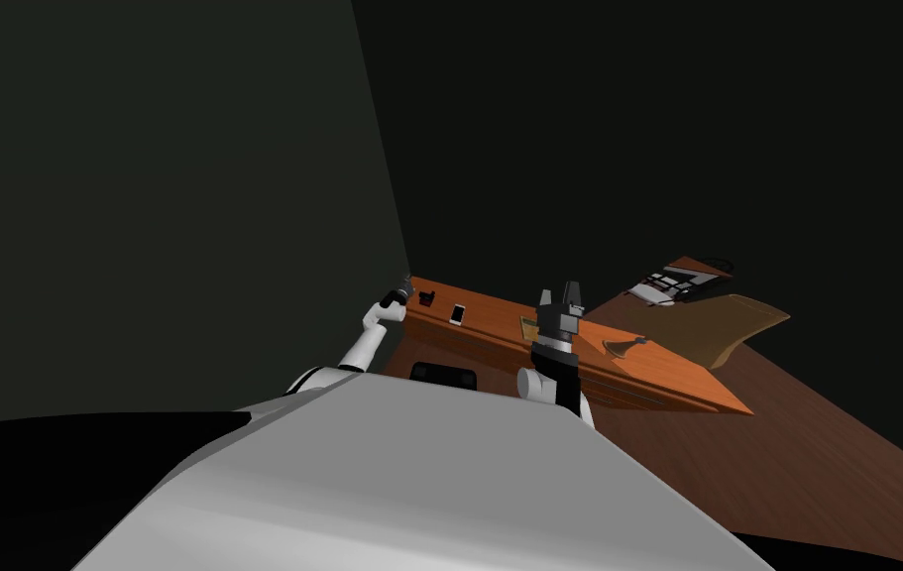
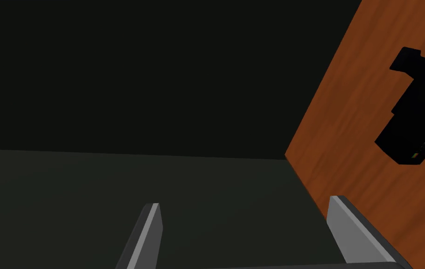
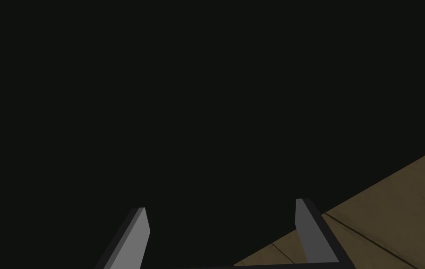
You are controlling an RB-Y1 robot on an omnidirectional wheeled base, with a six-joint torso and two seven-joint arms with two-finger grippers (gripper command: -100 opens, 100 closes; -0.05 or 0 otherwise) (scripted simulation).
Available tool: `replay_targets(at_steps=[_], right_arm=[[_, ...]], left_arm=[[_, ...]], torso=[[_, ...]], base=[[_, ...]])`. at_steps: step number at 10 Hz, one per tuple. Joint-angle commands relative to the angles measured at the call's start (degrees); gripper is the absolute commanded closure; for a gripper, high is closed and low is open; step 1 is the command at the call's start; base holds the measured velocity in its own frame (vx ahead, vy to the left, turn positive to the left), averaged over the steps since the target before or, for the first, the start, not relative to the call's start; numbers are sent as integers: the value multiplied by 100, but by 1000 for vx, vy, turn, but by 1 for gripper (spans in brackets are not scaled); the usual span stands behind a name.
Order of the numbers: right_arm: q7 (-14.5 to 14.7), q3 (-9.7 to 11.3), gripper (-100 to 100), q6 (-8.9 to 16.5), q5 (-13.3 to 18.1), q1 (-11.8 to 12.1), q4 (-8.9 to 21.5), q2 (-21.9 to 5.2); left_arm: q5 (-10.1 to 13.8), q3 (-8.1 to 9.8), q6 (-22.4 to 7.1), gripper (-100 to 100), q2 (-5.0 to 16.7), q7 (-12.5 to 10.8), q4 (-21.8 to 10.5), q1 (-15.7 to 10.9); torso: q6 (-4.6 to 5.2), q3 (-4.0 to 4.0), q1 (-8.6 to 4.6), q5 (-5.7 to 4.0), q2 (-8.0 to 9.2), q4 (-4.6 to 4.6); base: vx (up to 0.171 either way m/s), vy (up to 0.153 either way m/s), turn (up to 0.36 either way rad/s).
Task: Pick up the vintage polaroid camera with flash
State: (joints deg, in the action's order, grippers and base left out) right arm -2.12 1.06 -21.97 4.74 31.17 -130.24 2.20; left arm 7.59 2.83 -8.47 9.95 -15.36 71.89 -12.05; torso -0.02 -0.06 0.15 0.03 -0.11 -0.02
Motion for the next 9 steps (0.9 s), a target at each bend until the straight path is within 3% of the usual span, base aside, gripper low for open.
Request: replay_targets(at_steps=[1,2,3,5,8,9], right_arm=[[0,0,0,0,0,0,0,0],[0,0,0,0,0,0,0,0],[0,0,0,0,0,0,0,0],[0,0,0,0,0,0,0,0],[0,0,0,0,0,0,0,0],[0,0,0,0,0,0,0,0]], left_arm=[[-3,4,-175,-100,-28,-41,-77,-37],[21,2,-385,-100,-35,-128,-328,-170],[21,2,-407,-100,-35,-128,-328,-170],[67,-7,-811,-100,-59,-295,-721,-412],[88,-13,-1076,-100,-76,-375,-1019,-520],[107,-19,-1286,-100,-97,-451,-1200,-619]], torso=[[0,0,0,0,0,0],[-1,0,-1,0,1,0],[0,-1,2,0,-2,0],[0,-2,1,0,-3,-1],[-1,-6,7,2,-10,-2],[-1,-5,1,1,-7,-2]], base=[[22,40,-16],[31,50,-34],[29,44,-17],[38,63,-41],[47,57,-22],[48,48,-49]])
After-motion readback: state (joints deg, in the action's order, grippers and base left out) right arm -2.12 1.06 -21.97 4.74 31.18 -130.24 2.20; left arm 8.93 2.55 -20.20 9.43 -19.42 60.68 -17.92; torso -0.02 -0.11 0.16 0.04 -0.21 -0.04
